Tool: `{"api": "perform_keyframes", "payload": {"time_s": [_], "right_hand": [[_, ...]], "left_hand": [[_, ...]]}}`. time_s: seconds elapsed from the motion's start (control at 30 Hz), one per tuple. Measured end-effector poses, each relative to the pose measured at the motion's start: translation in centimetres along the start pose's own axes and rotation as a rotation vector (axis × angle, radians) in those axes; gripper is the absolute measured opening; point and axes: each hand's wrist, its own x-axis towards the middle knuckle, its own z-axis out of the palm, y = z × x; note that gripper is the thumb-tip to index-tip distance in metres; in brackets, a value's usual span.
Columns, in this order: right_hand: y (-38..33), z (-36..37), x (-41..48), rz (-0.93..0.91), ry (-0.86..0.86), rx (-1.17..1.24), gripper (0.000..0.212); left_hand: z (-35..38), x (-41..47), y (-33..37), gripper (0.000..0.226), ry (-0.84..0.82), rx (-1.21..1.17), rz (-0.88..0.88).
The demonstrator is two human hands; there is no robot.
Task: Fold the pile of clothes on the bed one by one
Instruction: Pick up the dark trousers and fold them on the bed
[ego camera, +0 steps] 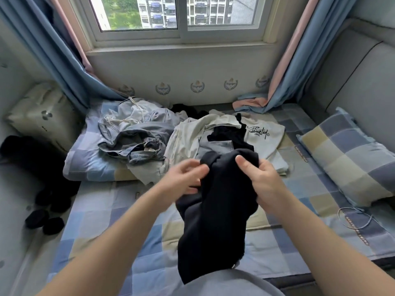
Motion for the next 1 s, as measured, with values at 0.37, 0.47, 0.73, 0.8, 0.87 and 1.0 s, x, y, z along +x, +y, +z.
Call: {"api": "perform_keyframes", "payload": {"time_s": [0.37,0.47,0.73,0.8,0.87,1.0], "right_hand": [[-2.7,-4.0,1.0,-0.026,0.056,-0.208,0.029],[-3.6,-4.8,1.3,-0.022,0.007,-0.259,0.026],[-5.5,-7.3,4.0,0.011,-0.057,-0.500,0.016],[-5.7,-7.6,4.7,-0.006,-0.052,-0.521,0.014],[-6.1,-7.8,5.1,-0.032,-0.050,-0.533,0.015],[-6.9,-7.5,5.3,-0.067,-0.070,-0.545,0.020]], "left_hand": [[1.7,1.2,-1.2,0.023,-0.135,0.110,0.105],[0.6,1.0,0.0,0.026,-0.052,0.169,0.159],[-1.4,0.3,1.7,0.035,0.052,0.306,0.284],[-1.9,0.1,1.5,0.037,0.017,0.300,0.245],[-2.3,0.0,1.0,0.044,-0.042,0.265,0.194],[-2.6,-0.5,0.1,0.031,-0.241,0.273,0.005]]}}
